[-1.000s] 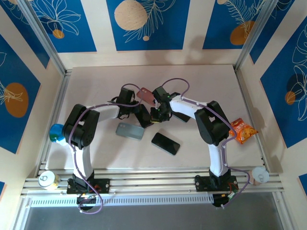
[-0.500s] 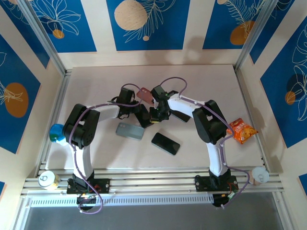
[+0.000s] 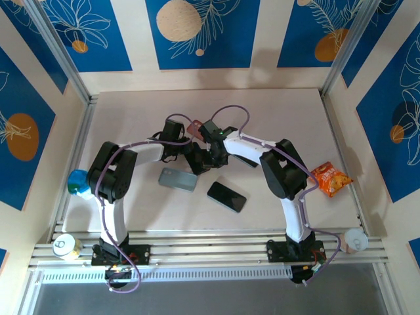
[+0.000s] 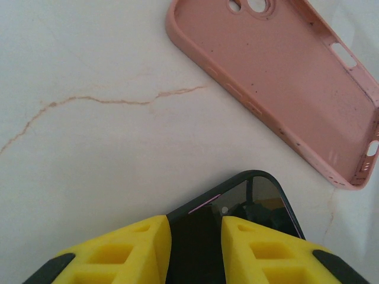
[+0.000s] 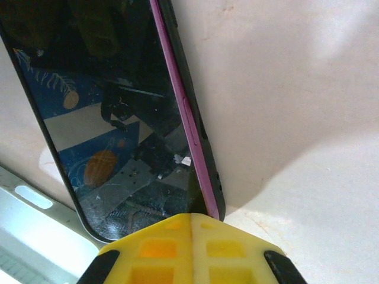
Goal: Put the phone into the phone case
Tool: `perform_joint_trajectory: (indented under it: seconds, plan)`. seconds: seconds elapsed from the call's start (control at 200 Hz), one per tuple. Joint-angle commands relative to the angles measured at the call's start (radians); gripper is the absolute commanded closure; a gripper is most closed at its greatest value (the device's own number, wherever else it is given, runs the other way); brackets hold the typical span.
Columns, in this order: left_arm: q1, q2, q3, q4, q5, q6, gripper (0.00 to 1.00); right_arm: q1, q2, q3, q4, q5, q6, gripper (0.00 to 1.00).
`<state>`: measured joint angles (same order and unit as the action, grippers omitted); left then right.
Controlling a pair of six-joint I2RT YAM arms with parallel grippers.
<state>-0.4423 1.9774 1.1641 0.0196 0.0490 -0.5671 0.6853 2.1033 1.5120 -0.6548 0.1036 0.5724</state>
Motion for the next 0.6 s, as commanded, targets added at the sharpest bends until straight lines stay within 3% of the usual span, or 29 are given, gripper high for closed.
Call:
perform_joint_trajectory:
  seconds: [0.0, 0.48, 0.595]
  plan:
    - [-0.026, 0.108, -0.049, -0.171, 0.137, -0.018, 0.70, 0.106, 0.292, -0.127, -0.002, -0.119, -0.012, 1.00]
    - [-0.026, 0.107, -0.054, -0.174, 0.146, -0.020, 0.70, 0.129, 0.393, -0.158, 0.012, -0.169, -0.008, 1.00]
    - [-0.026, 0.108, -0.048, -0.180, 0.141, -0.016, 0.70, 0.124, 0.352, -0.176, 0.031, -0.157, -0.017, 1.00]
